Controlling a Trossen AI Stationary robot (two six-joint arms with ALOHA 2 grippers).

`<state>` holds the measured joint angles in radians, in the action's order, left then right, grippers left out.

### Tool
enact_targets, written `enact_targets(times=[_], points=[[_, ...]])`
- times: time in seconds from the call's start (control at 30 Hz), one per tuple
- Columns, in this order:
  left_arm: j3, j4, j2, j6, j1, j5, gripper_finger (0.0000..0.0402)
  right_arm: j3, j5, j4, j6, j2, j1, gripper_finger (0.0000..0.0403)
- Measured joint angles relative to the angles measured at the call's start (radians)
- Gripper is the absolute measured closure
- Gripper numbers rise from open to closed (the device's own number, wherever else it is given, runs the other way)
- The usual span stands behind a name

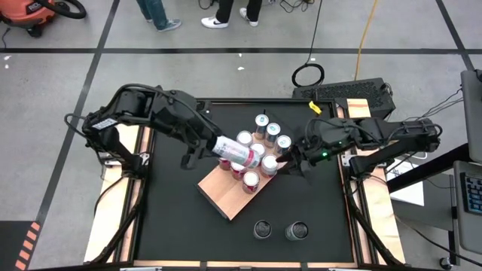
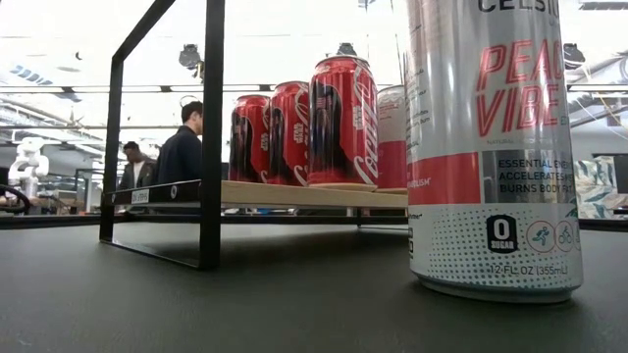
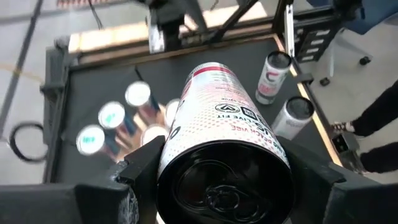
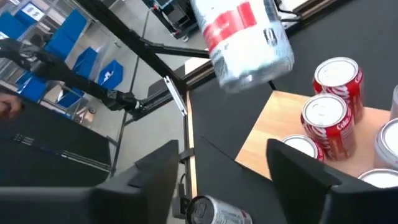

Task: Place canned beverage on shelf
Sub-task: Put the top left white pink soda can on the shelf

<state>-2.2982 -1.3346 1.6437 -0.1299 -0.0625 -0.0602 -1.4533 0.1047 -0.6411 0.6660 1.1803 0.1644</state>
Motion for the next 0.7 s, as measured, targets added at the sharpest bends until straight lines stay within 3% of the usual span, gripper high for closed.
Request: enact_targets(times=[0.23,0.37,0.7], points=[[0.000,0.051,0.012,-0.108,-0.032,0.007,0.0155,-0.029,0.003,0.020,-0.031,0.058,-0.037,0.0097],[0.000,0.046,0.021,-0.159,-0.054,-0.001,0.0155,-0.030,0.063,0.058,-0.033,0.065,-0.061,0.0049],[0.000,0.119,0.045,-0.274,-0.085,-0.011,0.0155,-0.030,0.291,0.127,-0.115,0.125,-0.126,0.0023]])
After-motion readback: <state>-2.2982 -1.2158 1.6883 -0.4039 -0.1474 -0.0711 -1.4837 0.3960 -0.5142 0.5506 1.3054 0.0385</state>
